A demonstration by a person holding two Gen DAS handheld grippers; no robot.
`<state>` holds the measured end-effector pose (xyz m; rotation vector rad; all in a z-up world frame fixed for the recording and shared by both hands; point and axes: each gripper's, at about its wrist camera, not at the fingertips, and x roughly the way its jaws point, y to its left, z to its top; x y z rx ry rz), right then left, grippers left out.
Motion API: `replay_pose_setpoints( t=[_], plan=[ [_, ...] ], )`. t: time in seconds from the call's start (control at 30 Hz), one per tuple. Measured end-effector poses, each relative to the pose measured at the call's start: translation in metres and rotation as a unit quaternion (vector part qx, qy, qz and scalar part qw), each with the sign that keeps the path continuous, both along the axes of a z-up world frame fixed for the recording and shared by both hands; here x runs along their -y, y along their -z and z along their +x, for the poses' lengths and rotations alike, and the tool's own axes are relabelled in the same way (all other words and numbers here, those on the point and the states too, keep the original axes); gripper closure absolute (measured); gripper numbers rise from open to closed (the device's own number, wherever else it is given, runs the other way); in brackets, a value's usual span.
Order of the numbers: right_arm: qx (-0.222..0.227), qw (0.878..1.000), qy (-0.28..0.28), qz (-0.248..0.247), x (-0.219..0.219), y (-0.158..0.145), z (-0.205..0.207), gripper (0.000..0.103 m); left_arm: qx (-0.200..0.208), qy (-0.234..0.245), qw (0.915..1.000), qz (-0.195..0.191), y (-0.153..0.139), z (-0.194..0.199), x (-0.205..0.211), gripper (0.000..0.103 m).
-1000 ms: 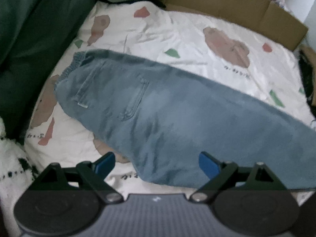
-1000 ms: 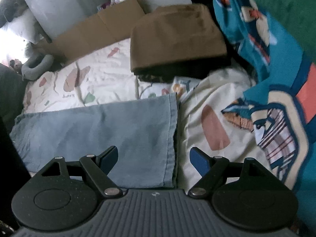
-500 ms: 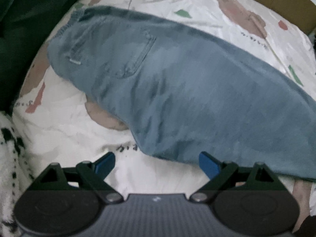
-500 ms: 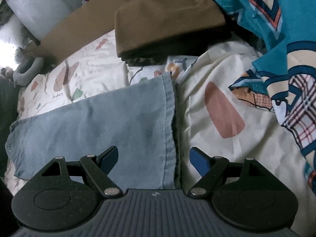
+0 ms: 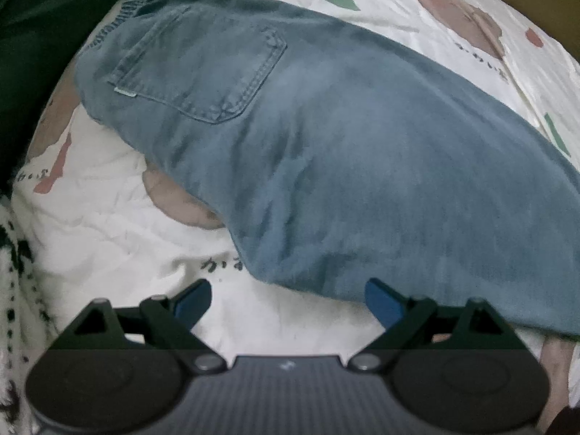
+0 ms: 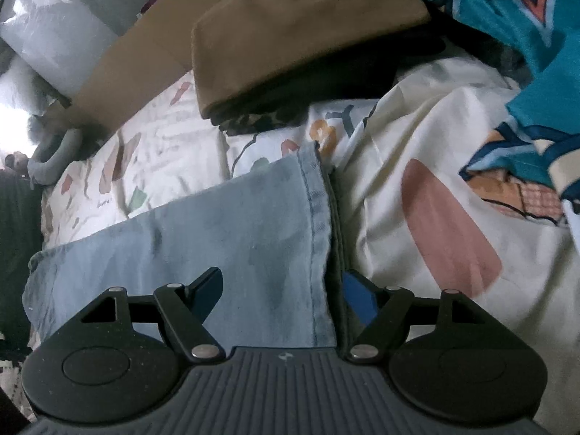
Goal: Fold clothes
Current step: 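Pinch the denim pants leg cuff with the right gripper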
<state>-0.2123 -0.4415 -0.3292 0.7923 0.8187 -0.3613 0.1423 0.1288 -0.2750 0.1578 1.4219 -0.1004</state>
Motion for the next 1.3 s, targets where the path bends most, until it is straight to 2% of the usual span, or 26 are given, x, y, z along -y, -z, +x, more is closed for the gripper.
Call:
replay_pose_setpoints(
  t=[0.23,0.4,0.63,0.83,1.13,1.3],
  plan=[
    [-0.021,0.999,0.026,0.025,0.005,0.021,0.005,0.025,-0.010,-0.036,0.9993,-0.010,0.010,0.009,0.004,0.010],
    [-0.011,0.999,0.024,0.043,0.000,0.028,0.002,0.025,-0.018,-0.028,0.9995,-0.005,0.015,0.007,0.006,0.010],
    [0.036,0.995,0.015,0.093,0.002,0.012,0.000,0.028,-0.033,-0.027,0.9990,0.013,0.023,-0.001,0.004,0.009],
    [0.066,0.993,-0.005,0.094,-0.012,-0.011,0.002,0.028,-0.041,-0.023,0.9988,0.017,0.026,-0.007,0.005,0.009],
    [0.047,0.993,0.011,0.111,0.001,0.010,0.018,0.028,-0.038,-0.023,0.9989,0.013,0.025,-0.003,0.012,0.009],
    [0.018,0.988,0.036,0.150,0.020,0.034,0.022,0.037,-0.042,-0.026,0.9987,0.014,0.027,-0.005,0.010,0.009]
  ],
)
